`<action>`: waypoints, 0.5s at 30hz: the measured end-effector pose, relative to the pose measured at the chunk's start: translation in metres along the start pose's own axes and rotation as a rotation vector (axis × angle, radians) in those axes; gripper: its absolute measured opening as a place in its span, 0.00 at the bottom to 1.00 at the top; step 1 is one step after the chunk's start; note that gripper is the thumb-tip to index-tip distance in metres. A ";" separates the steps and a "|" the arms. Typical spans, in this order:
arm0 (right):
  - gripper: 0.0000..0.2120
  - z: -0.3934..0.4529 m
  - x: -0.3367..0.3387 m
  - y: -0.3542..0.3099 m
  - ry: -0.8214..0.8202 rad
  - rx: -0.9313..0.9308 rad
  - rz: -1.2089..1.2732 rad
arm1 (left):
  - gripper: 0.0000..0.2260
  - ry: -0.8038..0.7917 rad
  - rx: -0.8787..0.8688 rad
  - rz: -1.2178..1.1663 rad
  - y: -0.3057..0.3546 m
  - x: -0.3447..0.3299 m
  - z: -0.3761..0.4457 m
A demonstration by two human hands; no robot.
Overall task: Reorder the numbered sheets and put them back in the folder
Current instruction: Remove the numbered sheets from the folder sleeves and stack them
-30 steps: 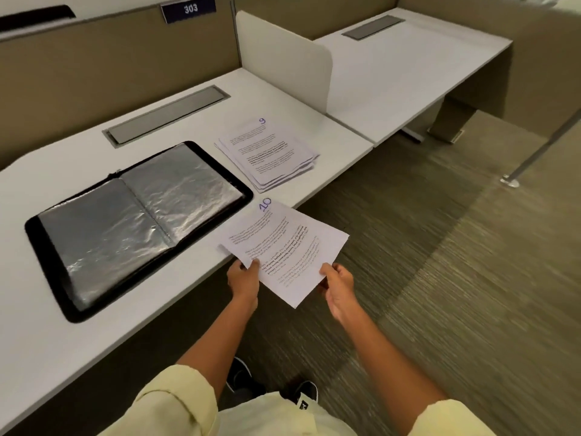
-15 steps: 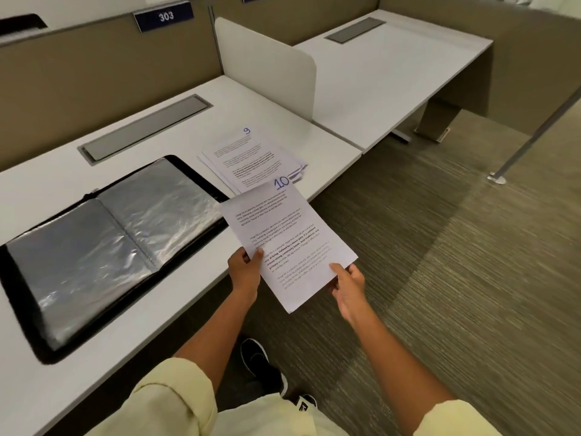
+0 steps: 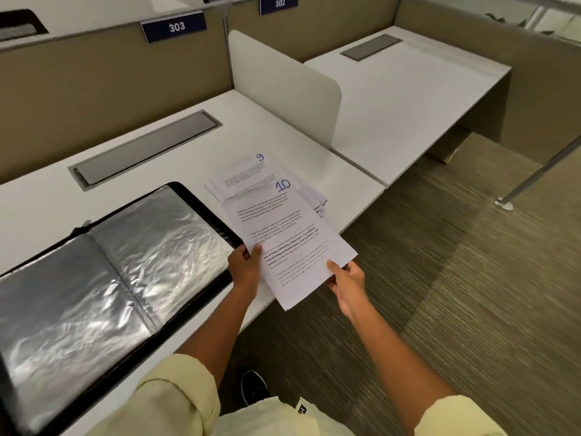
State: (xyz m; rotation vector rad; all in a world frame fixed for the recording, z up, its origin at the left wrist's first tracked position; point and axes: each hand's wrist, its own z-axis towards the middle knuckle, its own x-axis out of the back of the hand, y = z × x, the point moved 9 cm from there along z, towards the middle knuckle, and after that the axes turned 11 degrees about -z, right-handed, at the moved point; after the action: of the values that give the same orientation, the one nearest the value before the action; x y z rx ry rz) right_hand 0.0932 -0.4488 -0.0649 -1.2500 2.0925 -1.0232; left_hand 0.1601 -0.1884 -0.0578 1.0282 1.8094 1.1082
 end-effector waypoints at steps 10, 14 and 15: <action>0.11 0.046 -0.065 -0.027 -0.035 0.020 -0.028 | 0.09 0.093 0.020 0.021 0.027 0.007 0.077; 0.10 0.074 -0.068 -0.047 0.044 0.130 -0.115 | 0.08 0.136 0.025 0.091 0.025 0.005 0.102; 0.12 0.081 -0.068 -0.053 0.067 0.154 -0.157 | 0.08 0.151 0.027 0.113 0.024 0.005 0.108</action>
State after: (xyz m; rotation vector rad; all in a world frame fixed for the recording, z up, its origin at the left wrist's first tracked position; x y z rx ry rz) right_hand 0.2104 -0.4325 -0.0683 -1.3347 1.9467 -1.2856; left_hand 0.2603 -0.1437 -0.0723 1.0998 1.9090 1.2627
